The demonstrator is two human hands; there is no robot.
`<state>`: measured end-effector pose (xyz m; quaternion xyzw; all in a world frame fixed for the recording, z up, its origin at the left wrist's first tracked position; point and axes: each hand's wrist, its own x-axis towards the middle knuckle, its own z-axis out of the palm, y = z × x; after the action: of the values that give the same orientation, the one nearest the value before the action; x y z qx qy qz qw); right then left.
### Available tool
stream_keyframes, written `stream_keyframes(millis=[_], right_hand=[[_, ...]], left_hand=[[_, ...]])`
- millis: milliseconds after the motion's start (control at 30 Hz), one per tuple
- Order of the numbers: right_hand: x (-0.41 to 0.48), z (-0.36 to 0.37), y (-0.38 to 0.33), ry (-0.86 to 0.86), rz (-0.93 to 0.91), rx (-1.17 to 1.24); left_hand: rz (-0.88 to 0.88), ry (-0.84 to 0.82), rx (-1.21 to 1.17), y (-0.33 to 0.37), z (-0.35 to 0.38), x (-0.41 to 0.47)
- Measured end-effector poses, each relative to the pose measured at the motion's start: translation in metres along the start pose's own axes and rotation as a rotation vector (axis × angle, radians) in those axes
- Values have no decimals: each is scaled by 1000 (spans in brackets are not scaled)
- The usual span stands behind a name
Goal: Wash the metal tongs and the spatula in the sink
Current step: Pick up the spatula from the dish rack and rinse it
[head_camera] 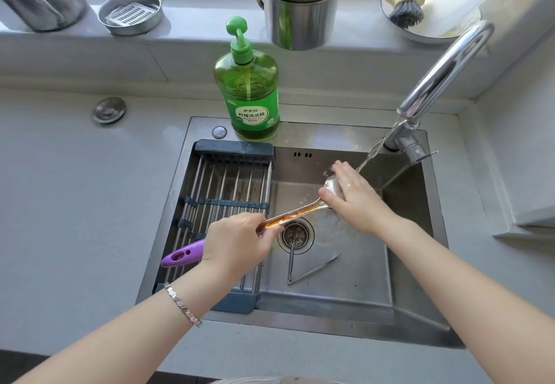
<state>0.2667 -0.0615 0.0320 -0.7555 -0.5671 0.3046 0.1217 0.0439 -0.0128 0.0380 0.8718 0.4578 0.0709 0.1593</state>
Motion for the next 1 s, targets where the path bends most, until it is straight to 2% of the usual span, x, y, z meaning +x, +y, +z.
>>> stream_keyframes(millis=[100, 233, 367, 433, 567, 633, 700, 733, 800, 867, 933, 1000], right_hand=[[8, 1, 0, 73, 142, 135], [16, 6, 7, 252, 510, 581], [20, 7, 24, 287, 746, 661], [17, 7, 25, 276, 745, 768], [8, 5, 14, 262, 492, 817], [11, 2, 14, 269, 534, 808], [16, -3, 16, 316, 710, 869], [17, -3, 16, 354, 823, 990], [16, 1, 12, 443, 977, 1416], [12, 6, -2, 496, 905, 1817], [8, 18, -17, 422, 756, 1891], [1, 33, -36, 334, 662, 1831]], left_hand=[[-10, 43, -30, -2, 6, -5], [2, 55, -7, -2, 9, -8], [32, 28, 0, 0, 12, -10], [15, 28, -9, -1, 14, -12], [-102, -62, -66, -2, 11, -9], [-109, -64, -65, 0, 9, -8], [-136, -111, -59, 5, 7, -6], [-157, -140, -58, 9, 6, -4], [-213, -181, -90, 17, 4, 2], [-253, -213, -130, 25, 4, 11], [-255, -235, -106, 34, 5, 18], [-224, -230, -50, 43, 7, 24]])
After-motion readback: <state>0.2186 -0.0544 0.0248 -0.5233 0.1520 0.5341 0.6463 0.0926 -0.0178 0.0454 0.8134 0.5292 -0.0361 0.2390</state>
